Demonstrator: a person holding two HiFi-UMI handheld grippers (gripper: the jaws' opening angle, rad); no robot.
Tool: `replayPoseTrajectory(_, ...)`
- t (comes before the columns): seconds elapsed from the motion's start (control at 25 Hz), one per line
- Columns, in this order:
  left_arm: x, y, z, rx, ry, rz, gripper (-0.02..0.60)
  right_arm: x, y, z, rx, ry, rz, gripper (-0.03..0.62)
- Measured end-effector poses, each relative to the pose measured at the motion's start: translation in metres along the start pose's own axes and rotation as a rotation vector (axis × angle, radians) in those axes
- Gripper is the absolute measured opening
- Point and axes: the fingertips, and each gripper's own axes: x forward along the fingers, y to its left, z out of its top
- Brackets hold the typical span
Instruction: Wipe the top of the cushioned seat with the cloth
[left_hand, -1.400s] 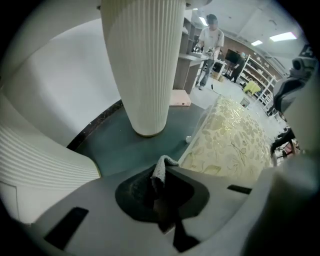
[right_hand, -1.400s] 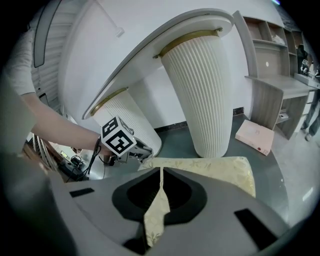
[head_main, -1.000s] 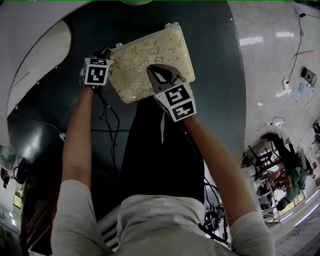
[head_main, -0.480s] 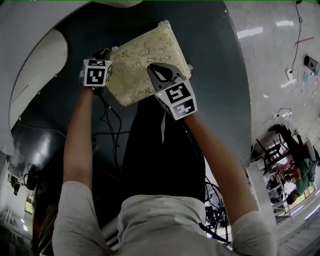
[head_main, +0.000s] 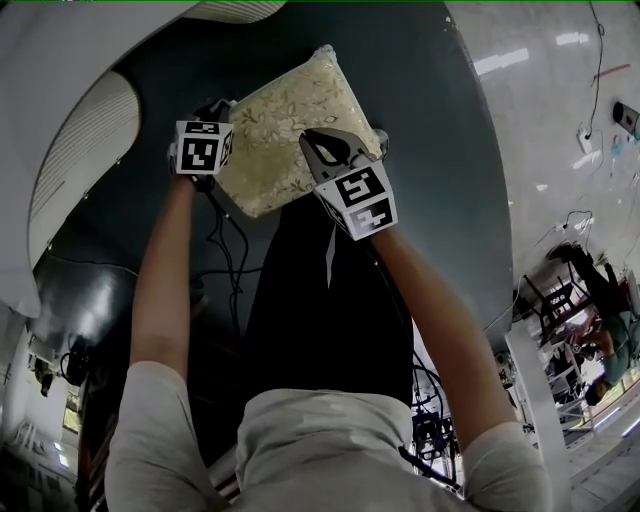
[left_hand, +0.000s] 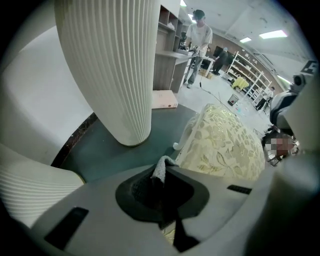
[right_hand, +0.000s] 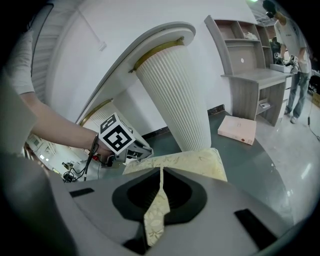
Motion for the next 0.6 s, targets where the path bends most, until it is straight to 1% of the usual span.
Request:
replayPoseTrajectory(0.4, 0.014, -0.019, 0.024, 0.054, -0.004, -0.019, 0.02, -0.009, -0.021, -0.005, 0.033, -0.019, -0.026, 0.028)
replayPoseTrajectory(0.6, 0.021, -0.026, 0.034, 0.088, 0.009, -0.027, 0.02, -0.016, -0.037, -0.007, 0.077, -0.043, -0.057, 0.028)
